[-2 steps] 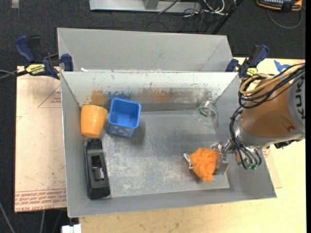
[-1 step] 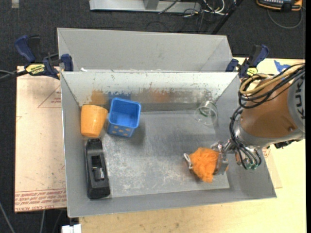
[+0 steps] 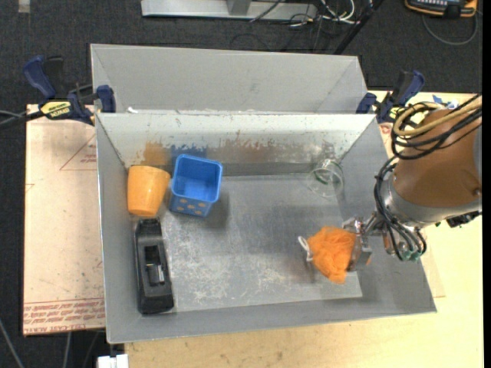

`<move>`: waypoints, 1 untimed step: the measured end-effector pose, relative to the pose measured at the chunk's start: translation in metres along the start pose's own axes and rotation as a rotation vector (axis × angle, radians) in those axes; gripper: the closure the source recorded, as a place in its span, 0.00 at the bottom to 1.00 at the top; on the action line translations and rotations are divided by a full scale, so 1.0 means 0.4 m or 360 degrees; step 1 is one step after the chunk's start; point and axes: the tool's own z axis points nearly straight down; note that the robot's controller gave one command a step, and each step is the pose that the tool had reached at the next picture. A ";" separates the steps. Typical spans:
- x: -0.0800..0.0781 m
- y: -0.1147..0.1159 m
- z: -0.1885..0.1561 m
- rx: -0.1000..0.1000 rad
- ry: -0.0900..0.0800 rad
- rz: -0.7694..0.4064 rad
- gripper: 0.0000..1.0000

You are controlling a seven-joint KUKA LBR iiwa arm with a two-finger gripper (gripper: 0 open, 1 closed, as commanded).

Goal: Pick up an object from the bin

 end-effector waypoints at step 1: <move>-0.036 -0.002 -0.157 0.0002 -0.0012 -0.0042 1.00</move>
Offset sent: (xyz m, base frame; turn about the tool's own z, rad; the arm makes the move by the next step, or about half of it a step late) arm 0.0357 -0.0028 0.1452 -0.0953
